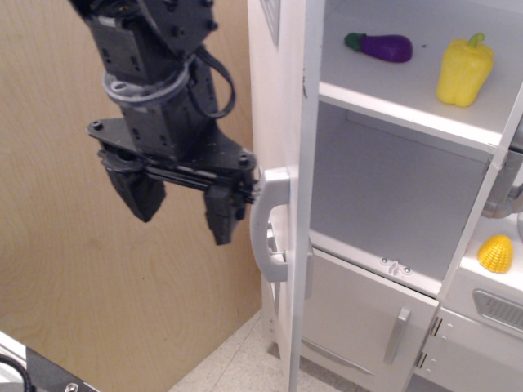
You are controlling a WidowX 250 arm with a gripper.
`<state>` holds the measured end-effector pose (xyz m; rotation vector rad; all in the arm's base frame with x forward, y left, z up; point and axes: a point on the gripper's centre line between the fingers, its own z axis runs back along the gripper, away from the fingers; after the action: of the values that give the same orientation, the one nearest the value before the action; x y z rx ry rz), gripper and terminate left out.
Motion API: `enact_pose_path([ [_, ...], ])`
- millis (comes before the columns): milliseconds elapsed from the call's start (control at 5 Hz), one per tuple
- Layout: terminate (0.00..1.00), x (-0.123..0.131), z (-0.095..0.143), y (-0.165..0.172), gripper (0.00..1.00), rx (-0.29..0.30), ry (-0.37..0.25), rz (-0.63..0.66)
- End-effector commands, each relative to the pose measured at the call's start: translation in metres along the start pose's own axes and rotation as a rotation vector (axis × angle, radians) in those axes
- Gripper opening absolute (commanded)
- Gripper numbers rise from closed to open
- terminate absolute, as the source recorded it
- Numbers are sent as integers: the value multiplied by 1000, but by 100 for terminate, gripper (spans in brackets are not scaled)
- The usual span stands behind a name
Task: Close fridge
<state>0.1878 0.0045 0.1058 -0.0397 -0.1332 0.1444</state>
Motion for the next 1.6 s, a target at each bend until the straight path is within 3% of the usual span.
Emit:
enact_pose_path([
  [0, 0, 47, -2, 16, 100, 11, -3, 48],
  [400, 0, 78, -6, 0, 100, -17, -8, 43],
  [800, 0, 91, 2, -35, 100, -36, -44, -1],
  [1400, 0, 132, -3, -59, 100, -17, -62, 50],
])
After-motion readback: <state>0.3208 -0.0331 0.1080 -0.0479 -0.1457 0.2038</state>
